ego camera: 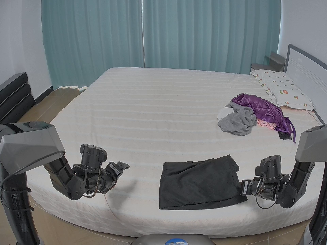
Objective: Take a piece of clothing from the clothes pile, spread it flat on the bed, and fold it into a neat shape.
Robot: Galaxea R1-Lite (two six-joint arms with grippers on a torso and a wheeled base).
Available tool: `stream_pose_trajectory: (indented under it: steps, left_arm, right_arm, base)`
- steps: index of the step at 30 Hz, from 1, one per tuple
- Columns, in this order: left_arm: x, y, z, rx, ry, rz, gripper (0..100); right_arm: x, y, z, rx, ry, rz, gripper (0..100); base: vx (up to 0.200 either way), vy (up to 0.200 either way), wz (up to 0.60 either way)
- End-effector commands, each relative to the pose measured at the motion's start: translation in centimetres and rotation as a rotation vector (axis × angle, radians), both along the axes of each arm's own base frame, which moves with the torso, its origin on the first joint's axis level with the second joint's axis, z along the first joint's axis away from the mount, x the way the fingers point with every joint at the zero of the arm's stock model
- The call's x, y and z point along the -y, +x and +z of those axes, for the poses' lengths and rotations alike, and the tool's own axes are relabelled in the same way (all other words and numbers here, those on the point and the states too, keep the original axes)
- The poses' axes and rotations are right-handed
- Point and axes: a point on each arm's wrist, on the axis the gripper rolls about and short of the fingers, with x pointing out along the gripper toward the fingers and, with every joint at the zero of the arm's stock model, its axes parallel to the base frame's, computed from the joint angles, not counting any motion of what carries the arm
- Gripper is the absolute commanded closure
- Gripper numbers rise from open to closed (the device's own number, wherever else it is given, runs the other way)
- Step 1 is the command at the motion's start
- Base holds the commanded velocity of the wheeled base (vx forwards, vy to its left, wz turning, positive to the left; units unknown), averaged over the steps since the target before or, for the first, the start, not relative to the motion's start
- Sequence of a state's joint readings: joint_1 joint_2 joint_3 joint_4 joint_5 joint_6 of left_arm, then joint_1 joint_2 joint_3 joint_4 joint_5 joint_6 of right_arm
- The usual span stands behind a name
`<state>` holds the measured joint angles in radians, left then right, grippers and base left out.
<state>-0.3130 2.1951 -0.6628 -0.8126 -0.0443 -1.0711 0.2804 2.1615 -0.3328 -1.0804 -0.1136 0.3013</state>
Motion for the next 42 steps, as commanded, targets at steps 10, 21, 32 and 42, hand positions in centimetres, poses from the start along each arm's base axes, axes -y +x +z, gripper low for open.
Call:
stream_pose_trajectory:
  steps: [10, 21, 32, 42]
  left_arm:
    - [0.0, 0.1, 0.0, 0.002, 0.000, 0.001, 0]
    - [0.0, 0.1, 0.0, 0.001, 0.001, 0.001, 0]
    - [0.0, 0.1, -0.1, -0.002, 0.002, 0.001, 0]
    - [0.0, 0.1, -0.1, -0.001, 0.001, 0.001, 0]
  right_arm:
    - [1.9, 0.2, -1.9, -0.056, 0.227, -0.032, 0]
    - [2.5, 1.9, -4.3, -0.053, 0.331, -0.035, 100]
    - [3.3, 0.7, -3.6, -0.048, 0.325, -0.043, 100]
    - [4.0, -0.6, -3.2, -0.054, 0.316, -0.059, 100]
  base:
    - [0.000, 0.000, 0.00]
    - [0.000, 0.000, 0.00]
    - [0.000, 0.000, 0.00]
    - [0.000, 0.000, 0.00]
